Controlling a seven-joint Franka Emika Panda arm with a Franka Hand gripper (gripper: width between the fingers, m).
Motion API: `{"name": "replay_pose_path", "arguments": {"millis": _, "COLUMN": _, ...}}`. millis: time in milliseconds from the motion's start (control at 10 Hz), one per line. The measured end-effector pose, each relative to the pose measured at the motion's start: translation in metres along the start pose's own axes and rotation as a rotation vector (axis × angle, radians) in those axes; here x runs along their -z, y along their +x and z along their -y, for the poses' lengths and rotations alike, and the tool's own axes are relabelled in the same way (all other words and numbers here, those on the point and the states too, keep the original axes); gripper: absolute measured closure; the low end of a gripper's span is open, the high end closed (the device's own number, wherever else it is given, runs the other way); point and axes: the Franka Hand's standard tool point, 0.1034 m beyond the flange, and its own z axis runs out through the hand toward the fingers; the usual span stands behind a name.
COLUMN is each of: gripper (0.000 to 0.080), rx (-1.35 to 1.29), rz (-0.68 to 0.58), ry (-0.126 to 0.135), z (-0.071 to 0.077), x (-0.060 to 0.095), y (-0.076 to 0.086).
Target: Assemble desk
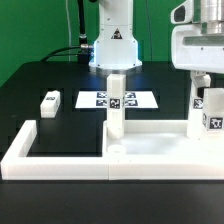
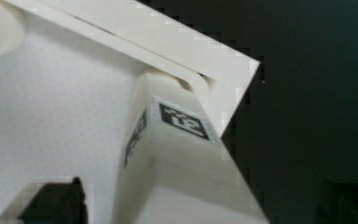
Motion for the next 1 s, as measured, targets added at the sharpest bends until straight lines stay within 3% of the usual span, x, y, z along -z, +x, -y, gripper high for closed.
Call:
{"name": "replay_pose_path", "arguments": {"millis": 200, "gripper": 0.0150, "rx": 0.145, "rz": -0.004, "ry": 0.000, "z": 0.000, "x": 0.000, "y": 0.001}}
{"name": "replay_pose_path", "arguments": {"millis": 500, "gripper": 0.0150, "rx": 0.716, "rz": -0.059, "ry": 0.008, "z": 0.000, "x": -0.002, "y": 0.007}}
{"name": "replay_pose_path", "arguments": {"millis": 600, "gripper": 0.0150, "rx": 0.914, "rz": -0.059, "ry": -0.005, "z": -0.001, "x": -0.004, "y": 0.004}}
{"name": "replay_pose_path", "arguments": {"millis": 700, "gripper": 0.0150, "rx": 1.003, "rz": -0.062, "ry": -0.028, "z": -0.003, "x": -0.007, "y": -0.005}}
{"name": "replay_pose_path", "arguments": {"millis": 900, "gripper": 0.0150, "rx": 1.047, "rz": -0.071, "ry": -0.028, "z": -0.005, "x": -0.009, "y": -0.005}}
{"name": "replay_pose_path", "arguments": {"millis": 1000, "gripper": 0.0197, "rx": 1.021, "rz": -0.071, "ry": -0.027, "z": -0.005, "x": -0.009, "y": -0.005}}
